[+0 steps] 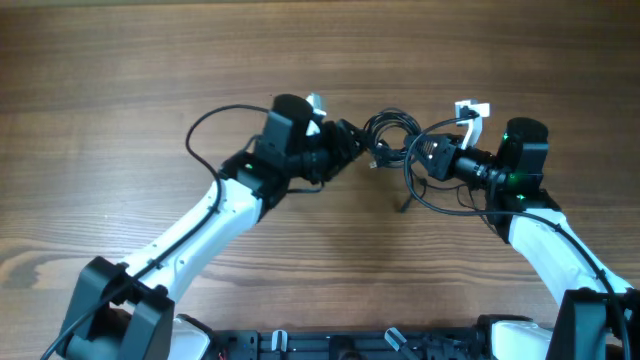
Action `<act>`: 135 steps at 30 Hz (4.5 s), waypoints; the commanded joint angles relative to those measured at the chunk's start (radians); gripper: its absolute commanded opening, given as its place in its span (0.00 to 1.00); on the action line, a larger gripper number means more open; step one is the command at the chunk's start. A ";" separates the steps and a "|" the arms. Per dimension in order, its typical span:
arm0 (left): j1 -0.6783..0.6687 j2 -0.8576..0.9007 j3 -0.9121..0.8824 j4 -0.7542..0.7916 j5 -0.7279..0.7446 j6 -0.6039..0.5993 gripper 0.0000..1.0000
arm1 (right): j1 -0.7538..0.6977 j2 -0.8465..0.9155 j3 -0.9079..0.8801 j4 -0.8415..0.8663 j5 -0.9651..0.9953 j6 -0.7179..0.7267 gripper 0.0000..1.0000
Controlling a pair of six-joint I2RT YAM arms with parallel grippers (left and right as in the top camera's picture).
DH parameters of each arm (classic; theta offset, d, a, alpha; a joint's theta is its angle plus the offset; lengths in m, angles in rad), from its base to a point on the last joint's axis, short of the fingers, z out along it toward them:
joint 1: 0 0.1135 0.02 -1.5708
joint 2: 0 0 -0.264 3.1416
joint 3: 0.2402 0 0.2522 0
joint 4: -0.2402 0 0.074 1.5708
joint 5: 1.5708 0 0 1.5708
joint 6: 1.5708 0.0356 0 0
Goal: Untangle cables
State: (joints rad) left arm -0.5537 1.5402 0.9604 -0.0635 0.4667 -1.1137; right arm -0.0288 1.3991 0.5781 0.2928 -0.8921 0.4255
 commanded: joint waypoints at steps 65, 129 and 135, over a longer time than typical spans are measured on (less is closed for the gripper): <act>-0.073 0.133 0.008 0.007 -0.142 -0.187 0.88 | 0.003 0.009 0.003 -0.063 0.077 -0.086 0.05; 0.250 0.238 0.009 -0.300 0.385 0.587 0.32 | -0.203 -0.048 0.006 0.089 0.093 0.021 0.05; 0.242 0.238 0.008 -0.074 0.389 0.092 1.00 | -0.163 -0.048 0.006 0.080 -0.071 0.022 0.06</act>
State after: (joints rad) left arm -0.2905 1.7687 0.9668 -0.2134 0.8394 -0.6872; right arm -0.2165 1.3720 0.5777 0.3672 -0.8097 0.4412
